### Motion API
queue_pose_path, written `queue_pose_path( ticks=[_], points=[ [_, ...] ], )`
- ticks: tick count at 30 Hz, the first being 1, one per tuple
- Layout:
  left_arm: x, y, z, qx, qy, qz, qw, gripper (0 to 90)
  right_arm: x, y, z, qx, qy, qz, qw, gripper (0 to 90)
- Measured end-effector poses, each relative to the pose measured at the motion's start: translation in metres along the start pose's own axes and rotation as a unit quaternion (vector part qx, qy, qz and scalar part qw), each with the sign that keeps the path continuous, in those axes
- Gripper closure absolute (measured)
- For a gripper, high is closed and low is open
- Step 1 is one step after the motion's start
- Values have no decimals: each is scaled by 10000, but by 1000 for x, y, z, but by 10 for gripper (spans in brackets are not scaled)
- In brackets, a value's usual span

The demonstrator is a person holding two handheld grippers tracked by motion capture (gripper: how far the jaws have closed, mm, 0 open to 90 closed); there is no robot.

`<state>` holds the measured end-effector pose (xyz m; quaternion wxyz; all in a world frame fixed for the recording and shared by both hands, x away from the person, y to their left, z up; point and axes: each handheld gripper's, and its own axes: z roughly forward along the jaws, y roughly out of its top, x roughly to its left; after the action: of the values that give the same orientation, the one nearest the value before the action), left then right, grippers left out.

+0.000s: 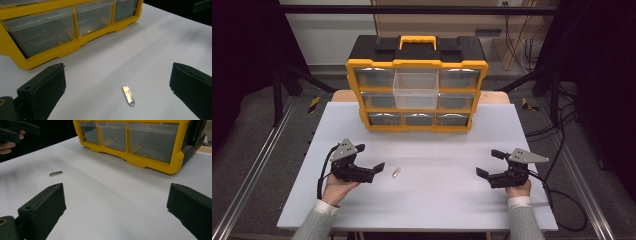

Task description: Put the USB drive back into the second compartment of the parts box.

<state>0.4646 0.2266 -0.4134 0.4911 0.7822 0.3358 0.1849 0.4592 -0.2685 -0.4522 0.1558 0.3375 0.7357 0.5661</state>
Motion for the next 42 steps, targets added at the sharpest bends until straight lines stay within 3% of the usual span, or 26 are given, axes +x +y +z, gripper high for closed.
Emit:
queue_pose_path(
  ticks=[26,42],
  points=[
    [-9,6,38,422,-18,-26,9991,3,0,-1,1,30,-7,-12,10000,23],
    [-18,0,61,825,-32,40,9966,3,0,-1,0,39,-19,-11,10000,23]
  ],
)
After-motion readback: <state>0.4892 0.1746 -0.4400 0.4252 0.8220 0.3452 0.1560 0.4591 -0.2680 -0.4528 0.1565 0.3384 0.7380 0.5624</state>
